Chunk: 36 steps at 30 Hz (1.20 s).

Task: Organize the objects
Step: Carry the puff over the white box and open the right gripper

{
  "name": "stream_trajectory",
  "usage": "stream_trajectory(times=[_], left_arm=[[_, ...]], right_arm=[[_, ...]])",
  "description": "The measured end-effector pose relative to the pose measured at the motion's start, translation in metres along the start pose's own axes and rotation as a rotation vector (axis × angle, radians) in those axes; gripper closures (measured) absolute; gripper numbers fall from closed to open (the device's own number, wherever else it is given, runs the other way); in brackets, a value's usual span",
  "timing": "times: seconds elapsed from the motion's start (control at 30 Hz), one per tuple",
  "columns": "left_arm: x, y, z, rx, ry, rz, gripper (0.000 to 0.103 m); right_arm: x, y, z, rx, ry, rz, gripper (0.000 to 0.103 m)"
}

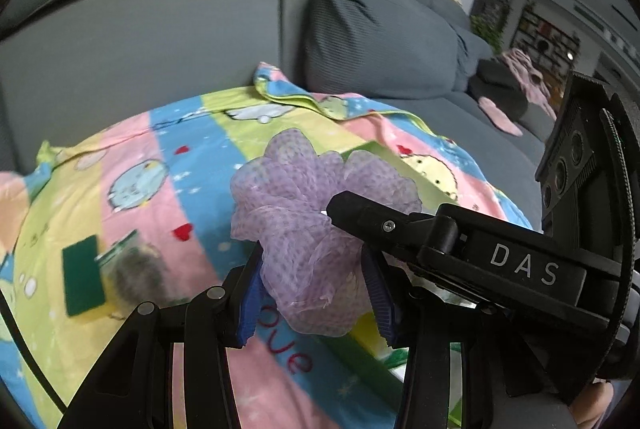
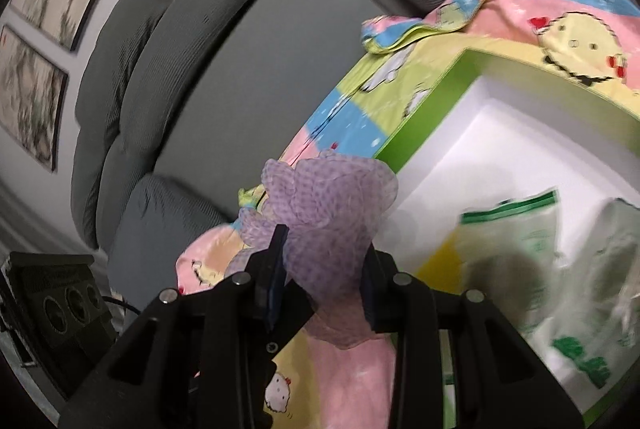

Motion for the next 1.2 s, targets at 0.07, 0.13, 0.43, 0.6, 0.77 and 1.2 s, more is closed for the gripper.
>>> stream_trajectory(times=[0.07, 0.13, 0.43, 0.6, 0.77, 1.2], left_arm=[[-0.008, -0.003, -0.008, 0.012, 0.003, -0.023, 0.056], [-0.015, -0.005, -0.015, 0.025, 0.015, -0.039, 0.056], [-0.036, -0.007, -0.045, 0.073, 0.051, -0.065, 0.056], [-0.043, -0.007, -0.055, 0.085, 0.048, -0.075, 0.056], [-0.043, -0.006, -0.064, 0.106, 0.047, -0.061, 0.056], [-0.044, 0.0, -0.067, 0.131, 0.062, -0.035, 0.056]], right_arm=[[-0.01, -0.003, 0.005, -0.017, 0.007, -0.03, 0.071], [-0.021, -0.006, 0.009, -0.032, 0.021, -0.063, 0.071], [-0.055, -0.012, 0.023, -0.083, 0.087, -0.157, 0.071], [-0.07, -0.016, 0.027, -0.094, 0.132, -0.194, 0.071], [-0.079, -0.017, 0.026, -0.097, 0.161, -0.215, 0.071], [-0.089, -0.017, 0.027, -0.103, 0.228, -0.231, 0.071]])
Point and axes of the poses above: each gripper's, at about its wrist camera, not at the fingertips, and z roughly against the way its jaws point, x to its left, y to its underside, the point moved 1 cm from there along -z, roughly the way its jaws point, and after that the axes turned 10 degrees about y, right-handed, at the moved point
